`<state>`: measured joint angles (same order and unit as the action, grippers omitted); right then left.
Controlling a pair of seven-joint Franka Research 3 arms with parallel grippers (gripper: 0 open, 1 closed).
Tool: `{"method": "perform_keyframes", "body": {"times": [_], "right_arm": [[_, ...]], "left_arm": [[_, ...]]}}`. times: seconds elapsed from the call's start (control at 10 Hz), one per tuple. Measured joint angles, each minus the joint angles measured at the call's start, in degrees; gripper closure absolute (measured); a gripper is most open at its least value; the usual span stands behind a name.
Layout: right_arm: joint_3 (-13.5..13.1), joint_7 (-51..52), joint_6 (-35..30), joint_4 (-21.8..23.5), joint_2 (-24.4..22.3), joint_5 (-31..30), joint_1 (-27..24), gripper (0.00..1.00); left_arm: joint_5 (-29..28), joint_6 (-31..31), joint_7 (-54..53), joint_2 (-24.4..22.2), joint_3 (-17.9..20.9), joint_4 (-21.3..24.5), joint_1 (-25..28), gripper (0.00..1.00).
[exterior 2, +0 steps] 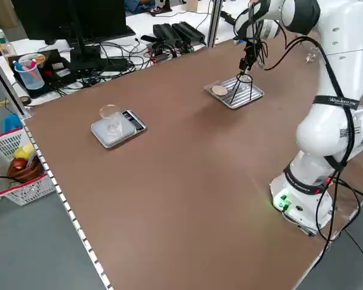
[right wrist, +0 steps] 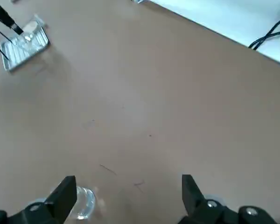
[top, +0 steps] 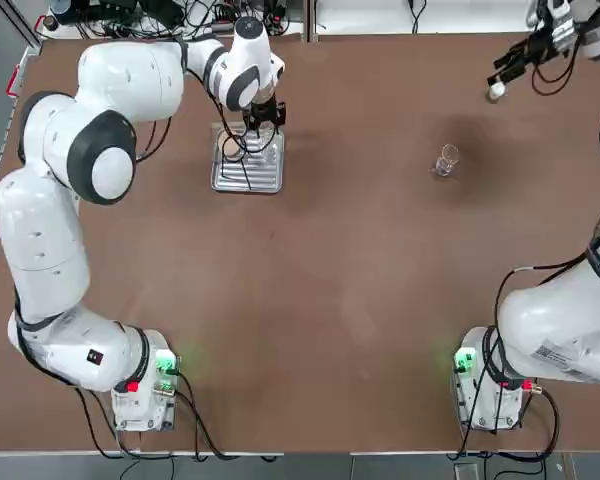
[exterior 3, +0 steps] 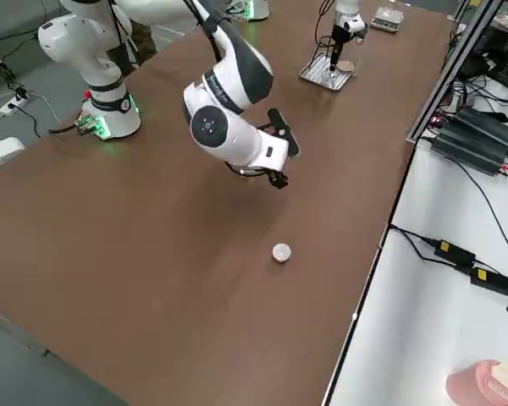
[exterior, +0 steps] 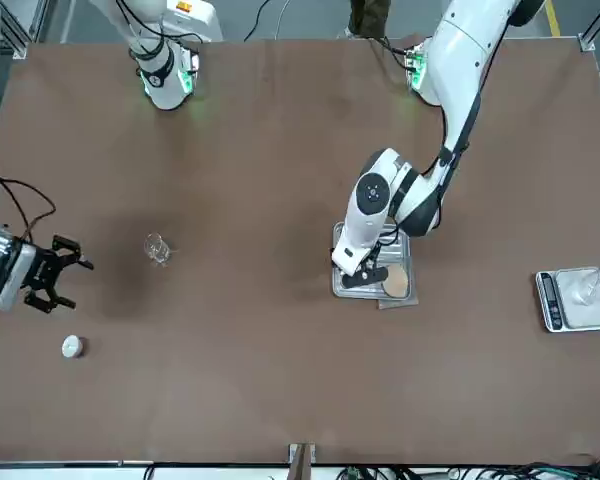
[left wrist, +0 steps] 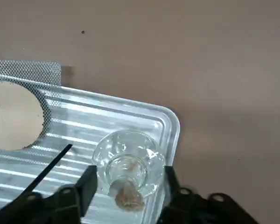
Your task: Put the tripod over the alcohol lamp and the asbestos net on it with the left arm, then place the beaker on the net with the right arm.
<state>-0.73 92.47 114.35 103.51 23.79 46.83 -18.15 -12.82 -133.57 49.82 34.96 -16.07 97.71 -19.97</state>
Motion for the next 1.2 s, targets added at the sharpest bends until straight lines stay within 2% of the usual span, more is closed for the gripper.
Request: {"method": "perform_keyframes", "body": {"times": [0.2,0.4,0.6,0.7,0.9,1.1,1.2], "right_arm": [[1.5,4.8,0.7,6.1,-0.1,7.0,-1.2,0.00],[2.8,15.6,2.6,11.0,-0.6,12.9,-2.1,0.00],[4.7,21.4,2.3,11.8,-1.6,13.3,-3.4,0.00],[6.6,22.7,1.7,11.9,-2.3,13.3,-4.9,0.00],[12.4,25.7,1.4,13.1,-2.9,13.3,-10.6,0.00],[19.7,31.5,0.8,15.6,-2.7,13.1,-19.4,0.00],[22.5,33.6,0.0,16.8,-2.4,12.7,-23.1,0.00]], "left_arm": [[0.0,0.0,-0.1,0.2,0.0,0.1,0.0,0.52],[-0.7,0.0,-0.1,0.5,0.0,0.2,0.0,0.51],[-1.3,-0.1,-0.1,0.7,0.0,0.6,0.0,0.52],[-1.3,-0.1,-0.1,0.7,0.0,0.6,0.0,0.54],[-1.3,-0.2,-0.1,0.6,0.0,0.6,0.2,0.56],[-1.3,-0.3,-0.1,0.6,-0.1,0.6,0.3,0.56],[-1.3,-0.3,-0.1,0.6,-0.1,0.6,0.3,0.56]]}}
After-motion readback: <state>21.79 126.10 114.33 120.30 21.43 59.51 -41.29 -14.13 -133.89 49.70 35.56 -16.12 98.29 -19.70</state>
